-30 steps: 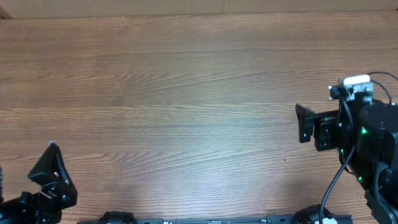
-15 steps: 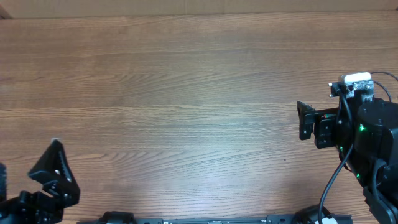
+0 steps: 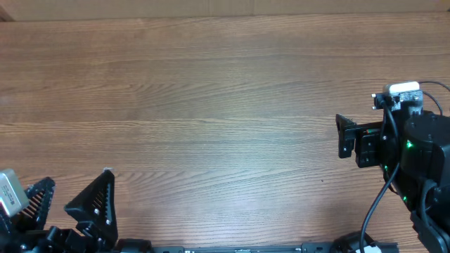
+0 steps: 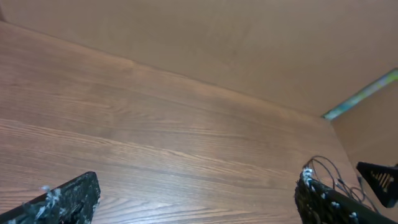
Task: Untangle cables
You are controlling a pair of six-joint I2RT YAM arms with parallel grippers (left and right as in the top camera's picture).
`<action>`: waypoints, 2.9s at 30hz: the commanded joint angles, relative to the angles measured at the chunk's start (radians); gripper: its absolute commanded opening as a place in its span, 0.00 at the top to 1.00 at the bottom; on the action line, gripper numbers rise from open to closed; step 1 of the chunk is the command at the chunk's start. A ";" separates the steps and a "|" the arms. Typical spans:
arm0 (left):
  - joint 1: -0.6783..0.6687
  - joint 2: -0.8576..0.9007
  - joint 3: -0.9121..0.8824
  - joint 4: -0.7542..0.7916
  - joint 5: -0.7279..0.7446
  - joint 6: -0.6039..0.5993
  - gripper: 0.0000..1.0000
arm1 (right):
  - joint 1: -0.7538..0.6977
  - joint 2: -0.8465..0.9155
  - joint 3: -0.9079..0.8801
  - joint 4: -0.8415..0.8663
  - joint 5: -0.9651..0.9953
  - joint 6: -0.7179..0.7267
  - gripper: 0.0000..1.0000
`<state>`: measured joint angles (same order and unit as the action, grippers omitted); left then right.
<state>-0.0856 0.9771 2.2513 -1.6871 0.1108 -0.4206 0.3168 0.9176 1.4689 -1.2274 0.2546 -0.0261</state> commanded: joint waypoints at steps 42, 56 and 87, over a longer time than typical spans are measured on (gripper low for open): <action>0.074 -0.823 -1.564 1.664 -0.142 0.136 0.00 | 0.008 -0.002 0.005 0.002 0.014 0.007 0.00; 0.074 -0.963 -1.878 1.907 -0.143 0.137 0.00 | 0.008 -0.002 0.005 0.002 0.014 0.007 0.00; 0.072 -0.974 -2.218 2.002 -0.193 0.137 0.00 | 0.008 -0.002 0.005 0.002 0.014 0.007 0.00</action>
<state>-0.0185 0.0170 0.0818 0.2928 -0.0467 -0.3031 0.3180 0.9192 1.4689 -1.2304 0.2623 -0.0261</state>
